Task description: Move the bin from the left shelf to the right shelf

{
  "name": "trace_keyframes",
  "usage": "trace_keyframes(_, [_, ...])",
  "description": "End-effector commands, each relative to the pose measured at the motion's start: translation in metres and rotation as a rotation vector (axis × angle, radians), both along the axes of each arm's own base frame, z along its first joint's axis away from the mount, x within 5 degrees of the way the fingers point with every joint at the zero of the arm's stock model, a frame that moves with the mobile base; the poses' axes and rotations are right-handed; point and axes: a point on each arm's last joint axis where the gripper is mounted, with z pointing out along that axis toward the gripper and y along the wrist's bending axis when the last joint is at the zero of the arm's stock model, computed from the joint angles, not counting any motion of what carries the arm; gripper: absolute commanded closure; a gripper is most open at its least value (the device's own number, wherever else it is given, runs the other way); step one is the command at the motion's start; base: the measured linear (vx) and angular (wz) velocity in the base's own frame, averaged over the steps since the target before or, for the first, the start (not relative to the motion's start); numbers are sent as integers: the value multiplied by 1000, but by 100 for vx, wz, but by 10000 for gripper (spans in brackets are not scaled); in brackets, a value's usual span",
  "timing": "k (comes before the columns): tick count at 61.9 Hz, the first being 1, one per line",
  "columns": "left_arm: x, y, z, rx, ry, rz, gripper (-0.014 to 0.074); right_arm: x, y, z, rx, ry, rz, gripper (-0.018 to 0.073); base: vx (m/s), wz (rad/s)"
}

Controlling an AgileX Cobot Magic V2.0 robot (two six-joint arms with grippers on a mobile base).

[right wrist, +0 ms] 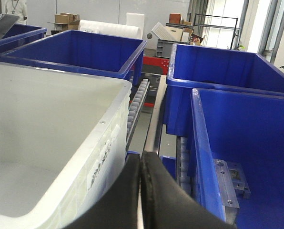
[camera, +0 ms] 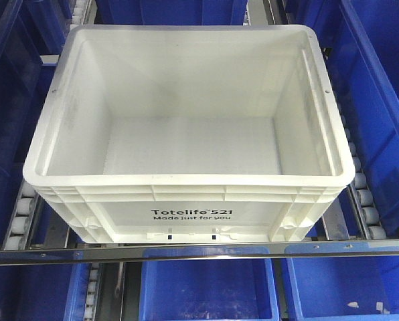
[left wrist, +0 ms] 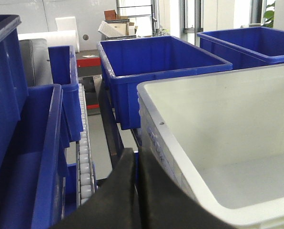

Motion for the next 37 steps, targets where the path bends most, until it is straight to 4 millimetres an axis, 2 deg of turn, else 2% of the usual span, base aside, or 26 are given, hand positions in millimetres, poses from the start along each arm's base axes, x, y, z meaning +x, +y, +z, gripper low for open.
trace_keyframes(1, [1,0,14,-4,-91,8,605,1,-2,15,13,-82,-24,566,0,0])
trace_keyframes(11, [1,0,14,7,-90,7,605,1,-2,15,13,-82,-24,566,0,0])
trace_keyframes(20, [2,0,4,15,-49,4,605,1,-2,15,13,-82,-24,566,0,0])
trace_keyframes(28, [-3,1,-18,12,-27,7,605,1,-2,15,13,-82,-24,566,0,0])
trace_keyframes(37, [-14,4,-60,11,-35,10,605,1,-2,15,13,-82,-24,566,0,0])
